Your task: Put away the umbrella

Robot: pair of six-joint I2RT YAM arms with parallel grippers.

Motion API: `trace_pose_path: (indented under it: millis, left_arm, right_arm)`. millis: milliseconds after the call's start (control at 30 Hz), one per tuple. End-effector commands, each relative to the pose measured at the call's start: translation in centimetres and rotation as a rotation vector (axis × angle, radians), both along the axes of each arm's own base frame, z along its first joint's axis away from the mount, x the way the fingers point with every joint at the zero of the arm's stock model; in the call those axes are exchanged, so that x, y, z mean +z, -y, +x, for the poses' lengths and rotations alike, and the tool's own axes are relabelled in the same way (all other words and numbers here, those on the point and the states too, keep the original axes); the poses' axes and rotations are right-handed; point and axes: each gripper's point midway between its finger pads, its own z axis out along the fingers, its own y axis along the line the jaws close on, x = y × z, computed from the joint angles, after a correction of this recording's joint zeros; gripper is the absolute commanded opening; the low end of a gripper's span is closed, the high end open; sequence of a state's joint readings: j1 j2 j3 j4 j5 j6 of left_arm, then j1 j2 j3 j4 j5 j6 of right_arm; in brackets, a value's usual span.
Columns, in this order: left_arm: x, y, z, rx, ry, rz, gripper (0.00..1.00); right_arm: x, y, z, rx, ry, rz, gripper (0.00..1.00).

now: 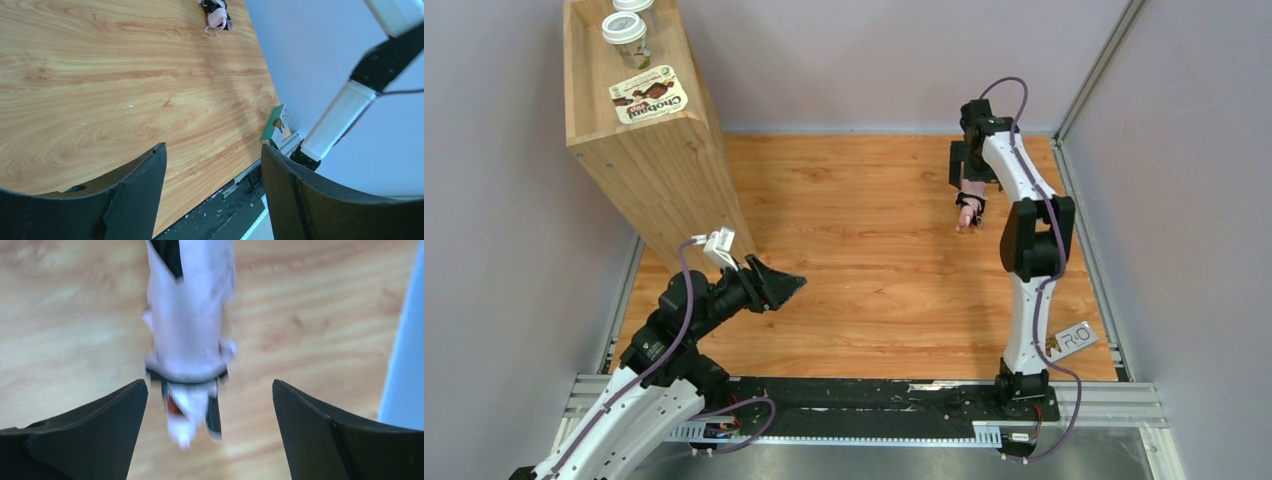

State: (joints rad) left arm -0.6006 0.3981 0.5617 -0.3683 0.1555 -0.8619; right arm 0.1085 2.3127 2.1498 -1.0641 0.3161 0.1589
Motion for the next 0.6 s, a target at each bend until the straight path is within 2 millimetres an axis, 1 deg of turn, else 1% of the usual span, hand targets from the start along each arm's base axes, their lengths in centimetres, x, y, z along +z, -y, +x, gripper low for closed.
trace_pose_path:
  millis: [0,33,67,100,133,167,200,233,267,333,400,467,567]
  left_arm:
    - [3.1,-0.5,0.3,0.015,0.092,0.005,0.76]
    - [3.7,-0.5,0.3,0.015,0.102,0.010,0.76]
    - [4.0,-0.6,0.3,0.015,0.112,0.018,0.76]
    - [4.7,-0.7,0.3,0.015,0.120,0.020,0.76]
    - [4.8,-0.8,0.3,0.021,0.126,0.030,0.76]
    - [5.5,-1.0,0.2,0.021,0.136,0.028,0.77]
    - [5.8,-1.2,0.2,0.027,0.147,0.032,0.77]
    - [6.4,-1.3,0.0,0.027,0.161,0.029,0.77]
    - [6.7,-1.5,0.0,0.034,0.172,0.030,0.77]
    - [7.4,-1.8,-0.2,0.041,0.202,0.029,0.77]
    - [7.9,-2.0,-0.2,0.046,0.230,0.024,0.77]
    - [8.6,-2.1,-0.2,0.053,0.265,0.003,0.77]
    - [9.5,-2.0,-0.4,0.049,0.310,-0.035,0.77]
  right_arm:
    - [12.9,-2.5,-5.2,-0.019,0.237,0.023,1.00]
    - [14.1,-3.6,-6.8,0.000,0.271,0.040,1.00]
    - [14.7,-4.4,-8.5,0.014,0.298,0.048,1.00]
    - [16.3,-5.5,-10.2,0.040,0.357,0.055,1.00]
    - [17.0,-6.2,-12.1,0.067,0.393,0.040,1.00]
    - [18.8,-6.4,-14.0,0.076,0.465,0.022,1.00]
    - [20.1,-6.7,-16.0,0.089,0.532,0.018,1.00]
    - [20.7,-7.3,-17.9,0.121,0.575,0.031,1.00]
    - [21.8,-7.7,-19.7,0.172,0.627,0.075,1.00]
    - [23.2,-7.9,-23.0,0.220,0.718,0.171,1.00]
    - [24.5,-7.4,-25.9,0.255,0.808,0.276,1.00]
    - [26.4,-5.8,-28.9,0.247,0.923,0.350,1.00]
    - [28.8,-3.3,-32.6,0.200,1.092,0.436,1.00]
